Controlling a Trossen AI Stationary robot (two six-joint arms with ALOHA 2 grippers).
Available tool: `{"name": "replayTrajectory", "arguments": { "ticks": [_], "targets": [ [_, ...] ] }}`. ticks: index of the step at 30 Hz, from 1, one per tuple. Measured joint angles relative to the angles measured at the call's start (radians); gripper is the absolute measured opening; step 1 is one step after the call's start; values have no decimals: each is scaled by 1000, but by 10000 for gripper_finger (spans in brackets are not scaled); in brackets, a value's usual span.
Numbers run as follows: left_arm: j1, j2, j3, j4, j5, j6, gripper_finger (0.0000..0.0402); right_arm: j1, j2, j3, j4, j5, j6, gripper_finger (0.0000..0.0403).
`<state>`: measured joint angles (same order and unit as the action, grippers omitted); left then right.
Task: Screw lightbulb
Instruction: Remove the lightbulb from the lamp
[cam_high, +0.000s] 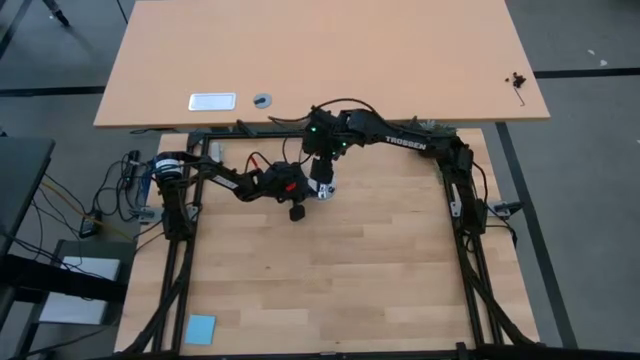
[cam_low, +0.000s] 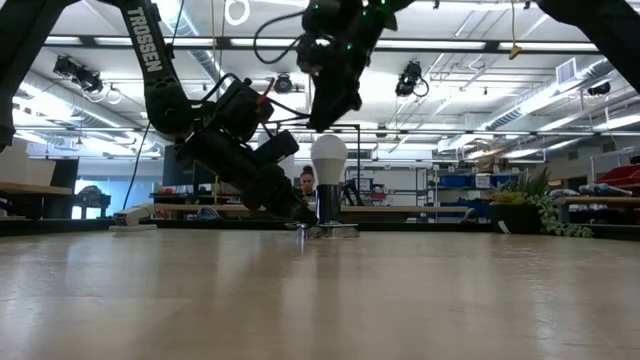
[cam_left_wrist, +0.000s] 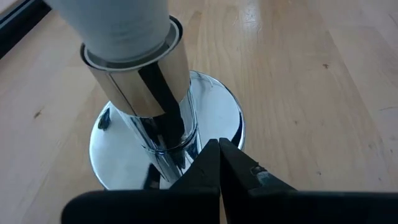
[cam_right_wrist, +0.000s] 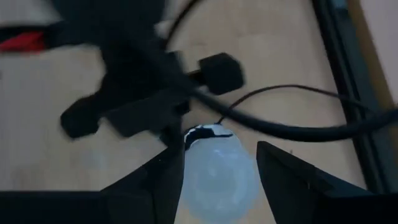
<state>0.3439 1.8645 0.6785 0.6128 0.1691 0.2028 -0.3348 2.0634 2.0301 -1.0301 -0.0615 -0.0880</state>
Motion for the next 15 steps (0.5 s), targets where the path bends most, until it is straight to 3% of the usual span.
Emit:
{"name": "replayTrajectory", "arguments": {
  "ticks": [6,12,15],
  "targets": [
    [0,0,0,0,-1,0,1,55,0,17,-33,17,-202,214],
    [0,0,0,0,-1,-1,1,103,1,14,-36,183,-211,230],
    [0,0,0,0,-1,-1,1,86,1,14,-52,185,-161,247]
  ]
}}
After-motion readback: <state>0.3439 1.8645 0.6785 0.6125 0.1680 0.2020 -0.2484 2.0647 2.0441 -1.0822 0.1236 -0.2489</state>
